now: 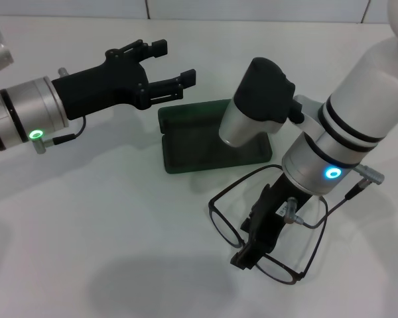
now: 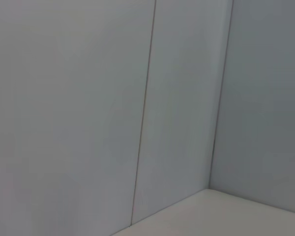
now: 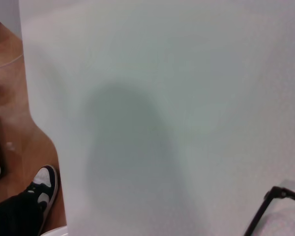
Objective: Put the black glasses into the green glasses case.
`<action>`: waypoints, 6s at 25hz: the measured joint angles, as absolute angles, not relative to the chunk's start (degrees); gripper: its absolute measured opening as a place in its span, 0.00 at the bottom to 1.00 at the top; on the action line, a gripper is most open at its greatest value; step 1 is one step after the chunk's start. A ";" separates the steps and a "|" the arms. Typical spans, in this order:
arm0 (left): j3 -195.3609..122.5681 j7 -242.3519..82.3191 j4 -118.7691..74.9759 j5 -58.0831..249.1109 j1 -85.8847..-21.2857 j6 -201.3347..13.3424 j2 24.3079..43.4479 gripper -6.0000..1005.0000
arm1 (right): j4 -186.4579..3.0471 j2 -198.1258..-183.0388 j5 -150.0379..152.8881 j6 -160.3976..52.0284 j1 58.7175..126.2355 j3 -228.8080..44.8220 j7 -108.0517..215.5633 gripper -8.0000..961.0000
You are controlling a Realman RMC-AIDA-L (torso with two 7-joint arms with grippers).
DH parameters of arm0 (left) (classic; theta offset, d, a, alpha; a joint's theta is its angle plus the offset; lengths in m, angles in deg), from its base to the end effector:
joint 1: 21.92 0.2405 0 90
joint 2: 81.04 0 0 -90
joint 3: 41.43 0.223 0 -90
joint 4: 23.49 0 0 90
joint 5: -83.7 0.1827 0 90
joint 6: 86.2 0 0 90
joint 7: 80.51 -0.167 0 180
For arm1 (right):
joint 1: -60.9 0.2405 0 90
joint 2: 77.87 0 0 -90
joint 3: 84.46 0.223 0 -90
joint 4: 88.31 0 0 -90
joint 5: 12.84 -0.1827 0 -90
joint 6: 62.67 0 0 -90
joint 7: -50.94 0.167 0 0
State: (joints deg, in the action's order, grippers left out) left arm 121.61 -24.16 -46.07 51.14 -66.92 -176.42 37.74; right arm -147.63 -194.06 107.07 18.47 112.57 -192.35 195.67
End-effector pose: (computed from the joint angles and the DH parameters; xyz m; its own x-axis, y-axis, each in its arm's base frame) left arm -0.1921 0.3384 -0.0012 0.7206 0.1434 0.6784 0.4507 -0.8403 -0.3012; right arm 0.1059 0.2737 -0.0961 0.8590 -0.3305 0.3911 -0.3625 -0.9319 0.0088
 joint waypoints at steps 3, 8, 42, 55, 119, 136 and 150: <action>121.61 -24.45 -46.07 51.15 -66.92 -176.38 37.80 0.88 | -147.57 -194.06 107.04 18.13 112.34 -192.61 195.78 0.71; 121.61 -24.87 -46.07 51.19 -66.92 -175.81 37.94 0.88 | -147.50 -194.06 107.03 17.58 111.74 -192.64 195.81 0.58; 121.55 -26.57 -45.65 51.11 -66.38 -176.45 38.32 0.88 | -152.72 -193.67 106.85 21.61 104.29 -181.67 186.21 0.15; 121.52 -21.68 -44.63 40.94 -63.90 -193.60 37.67 0.88 | -139.77 -193.19 85.70 38.45 88.18 -143.47 142.15 0.12; 121.53 6.65 -42.47 73.22 -85.06 -194.03 36.80 0.88 | -121.39 -193.81 75.82 29.09 89.83 -152.31 78.16 0.12; 121.57 1.40 -40.37 70.59 -81.13 -170.63 38.43 0.88 | -119.15 -194.01 67.67 45.40 89.83 -157.81 73.90 0.12; 121.52 -11.12 -37.90 66.80 -79.93 -181.72 38.03 0.88 | -110.53 -194.02 62.17 33.18 93.06 -161.19 78.81 0.12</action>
